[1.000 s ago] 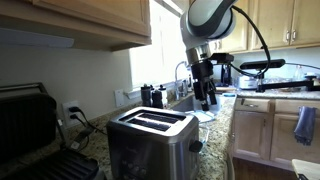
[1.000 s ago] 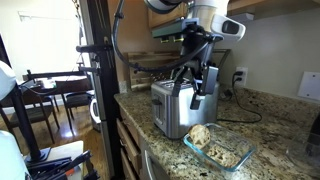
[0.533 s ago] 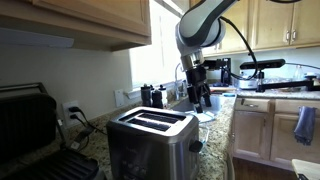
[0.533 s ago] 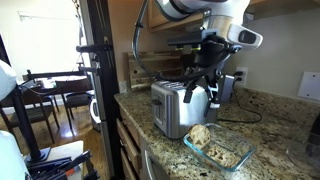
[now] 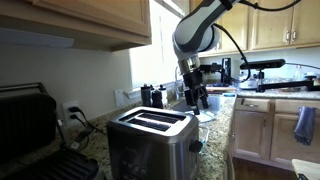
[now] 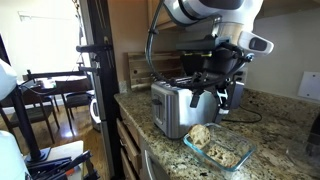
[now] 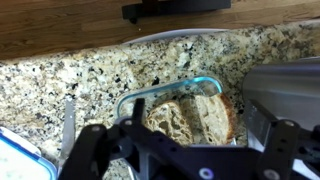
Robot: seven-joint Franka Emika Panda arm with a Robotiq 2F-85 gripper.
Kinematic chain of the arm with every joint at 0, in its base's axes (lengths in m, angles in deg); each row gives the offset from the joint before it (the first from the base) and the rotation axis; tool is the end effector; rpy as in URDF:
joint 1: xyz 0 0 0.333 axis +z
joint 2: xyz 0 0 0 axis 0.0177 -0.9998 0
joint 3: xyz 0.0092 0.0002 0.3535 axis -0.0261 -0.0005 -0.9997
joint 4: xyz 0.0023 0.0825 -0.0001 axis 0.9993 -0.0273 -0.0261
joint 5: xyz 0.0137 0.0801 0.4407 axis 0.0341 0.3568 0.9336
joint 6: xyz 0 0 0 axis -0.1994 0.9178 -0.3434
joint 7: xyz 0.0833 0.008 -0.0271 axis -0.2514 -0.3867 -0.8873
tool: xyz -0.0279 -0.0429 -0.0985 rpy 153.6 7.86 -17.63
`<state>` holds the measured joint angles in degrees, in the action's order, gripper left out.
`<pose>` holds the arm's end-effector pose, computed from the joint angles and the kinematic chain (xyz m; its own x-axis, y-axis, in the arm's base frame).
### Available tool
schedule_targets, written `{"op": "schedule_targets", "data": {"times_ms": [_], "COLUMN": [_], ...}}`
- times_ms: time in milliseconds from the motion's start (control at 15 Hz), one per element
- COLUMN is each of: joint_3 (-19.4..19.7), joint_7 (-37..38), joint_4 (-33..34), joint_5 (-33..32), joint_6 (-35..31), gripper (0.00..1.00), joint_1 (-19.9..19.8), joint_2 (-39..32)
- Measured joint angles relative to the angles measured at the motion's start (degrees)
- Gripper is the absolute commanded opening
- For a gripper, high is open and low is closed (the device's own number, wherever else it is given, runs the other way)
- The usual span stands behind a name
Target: Put a slice of bread in the right compartment of the toaster
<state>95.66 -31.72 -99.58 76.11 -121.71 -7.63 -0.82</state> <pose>0.5509 -0.1477 0.3853 0.9627 -0.1205 -0.2422 -0.1249 -0.9922 -0.0027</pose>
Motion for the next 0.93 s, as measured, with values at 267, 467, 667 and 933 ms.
{"op": "schedule_targets", "data": {"times_ms": [267,467,667,933], "joint_3": [-0.26,-0.65,-0.88,-0.95], "joint_7": [-1.16,-2.86,-4.86,-6.94], "joint_4": [0.00,-0.02,-0.05,-0.12], "joint_5": [0.00,-0.04,-0.44,-1.47], "joint_6": [0.23,0.32,0.38,0.38], "gripper": [1.00,1.00,1.00,1.00], "joint_1": [0.01,0.04,0.06,0.06], "joint_2": [0.02,0.04,0.07,0.07]}}
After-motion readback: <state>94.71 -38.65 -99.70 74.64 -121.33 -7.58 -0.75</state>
